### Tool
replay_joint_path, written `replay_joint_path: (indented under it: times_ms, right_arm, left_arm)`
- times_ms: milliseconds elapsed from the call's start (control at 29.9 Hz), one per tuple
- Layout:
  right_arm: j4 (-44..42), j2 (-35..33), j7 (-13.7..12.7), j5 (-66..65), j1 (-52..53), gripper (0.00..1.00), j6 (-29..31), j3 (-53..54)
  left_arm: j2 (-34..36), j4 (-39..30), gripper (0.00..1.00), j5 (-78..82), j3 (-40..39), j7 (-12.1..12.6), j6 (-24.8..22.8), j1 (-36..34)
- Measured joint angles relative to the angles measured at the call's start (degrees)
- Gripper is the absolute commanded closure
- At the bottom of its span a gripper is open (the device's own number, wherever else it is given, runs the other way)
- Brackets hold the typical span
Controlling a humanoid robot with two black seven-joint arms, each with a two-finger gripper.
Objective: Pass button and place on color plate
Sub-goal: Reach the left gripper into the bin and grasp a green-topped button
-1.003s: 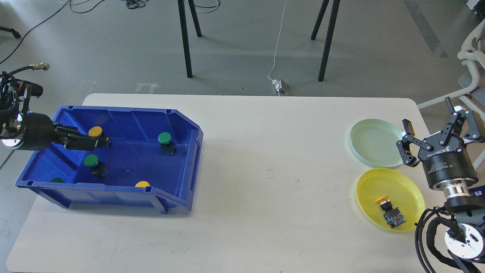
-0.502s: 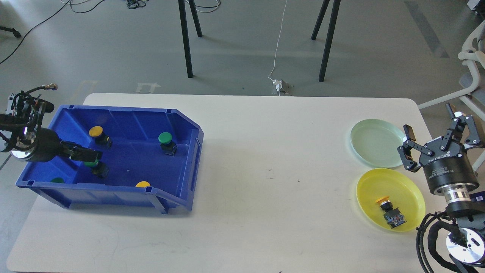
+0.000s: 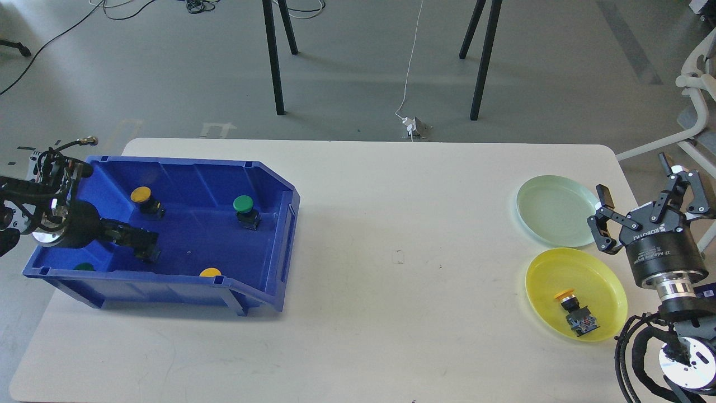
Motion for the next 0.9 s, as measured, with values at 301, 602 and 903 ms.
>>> replay_joint_path:
  times_ms: [301, 602, 903]
  right_arm:
    - [0.0, 0.0, 0.0, 0.0, -0.4, 0.03, 0.0, 0.0]
    - [-0.1, 0.0, 0.0, 0.0, -0.7, 0.03, 0.0, 0.0]
    - [-0.1, 0.0, 0.0, 0.0, -1.4, 0.03, 0.0, 0.1]
  left_arm:
    - [-1.0, 0.3, 0.22, 0.0, 0.0, 0.0, 0.4, 1.5]
    - [-1.2, 0.3, 0.47, 0.1, 0.1, 0.0, 1.0, 1.6]
    - [-1.2, 0.3, 0.68, 0.1, 0.1, 0.0, 2.4, 1.6]
